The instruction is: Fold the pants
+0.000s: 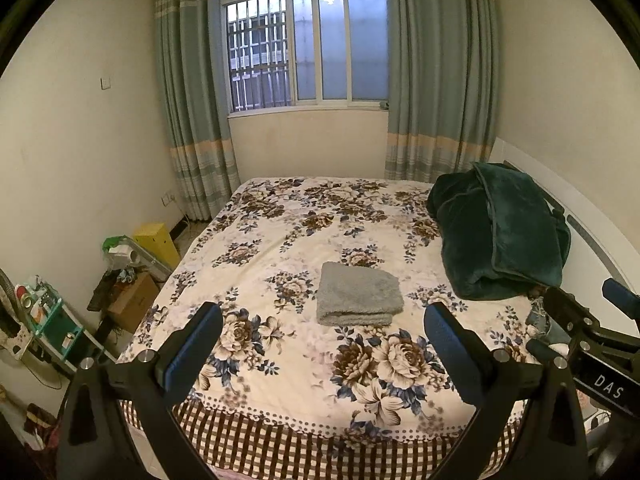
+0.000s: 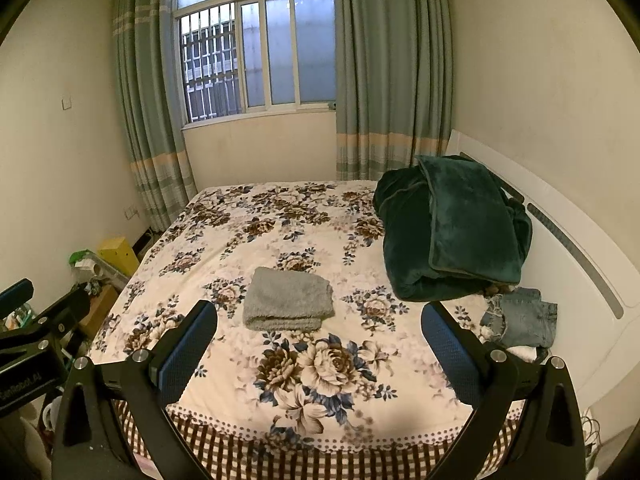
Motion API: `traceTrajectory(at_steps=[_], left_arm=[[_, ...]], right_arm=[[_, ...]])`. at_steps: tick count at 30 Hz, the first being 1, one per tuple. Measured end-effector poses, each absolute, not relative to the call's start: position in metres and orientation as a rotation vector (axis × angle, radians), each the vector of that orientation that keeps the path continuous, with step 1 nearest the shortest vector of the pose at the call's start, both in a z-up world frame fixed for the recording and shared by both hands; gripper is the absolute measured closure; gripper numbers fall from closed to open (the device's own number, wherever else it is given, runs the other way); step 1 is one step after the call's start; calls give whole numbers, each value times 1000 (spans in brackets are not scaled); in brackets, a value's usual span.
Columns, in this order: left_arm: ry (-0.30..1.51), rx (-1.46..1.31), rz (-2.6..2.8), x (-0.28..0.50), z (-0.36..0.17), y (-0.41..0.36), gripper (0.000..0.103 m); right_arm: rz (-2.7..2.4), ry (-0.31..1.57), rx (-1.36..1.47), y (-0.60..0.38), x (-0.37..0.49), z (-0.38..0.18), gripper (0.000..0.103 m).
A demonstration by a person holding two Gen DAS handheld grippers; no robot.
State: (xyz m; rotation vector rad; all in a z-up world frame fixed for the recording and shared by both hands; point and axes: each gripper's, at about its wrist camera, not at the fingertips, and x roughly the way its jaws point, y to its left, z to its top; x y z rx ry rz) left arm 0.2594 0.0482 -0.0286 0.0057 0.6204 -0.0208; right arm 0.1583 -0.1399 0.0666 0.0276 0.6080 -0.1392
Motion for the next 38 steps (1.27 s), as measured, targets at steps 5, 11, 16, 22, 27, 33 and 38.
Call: traceTrajectory(at_steps=[5, 11, 16, 22, 27, 33, 38], left_arm=[[620, 4, -19, 259, -28, 48, 0], [617, 7, -22, 259, -29, 47, 0], [614, 5, -22, 258, -29, 47, 0], [615, 8, -19, 258, -29, 47, 0], [616, 6, -22, 258, -30, 48, 0], [615, 8, -13, 258, -29, 45, 0], [611, 8, -13, 258, -27, 40, 0]], right_arm=[[-143, 606, 33, -139, 154, 66, 0], [-146, 604, 27, -139, 153, 64, 0], [-149, 602, 28, -138, 151, 63, 0], [-148, 602, 26, -138, 152, 63, 0], [-148, 603, 25, -138, 152, 62, 0], [-149, 603, 26, -138, 151, 61, 0], [-147, 602, 26, -137, 150, 63, 0]])
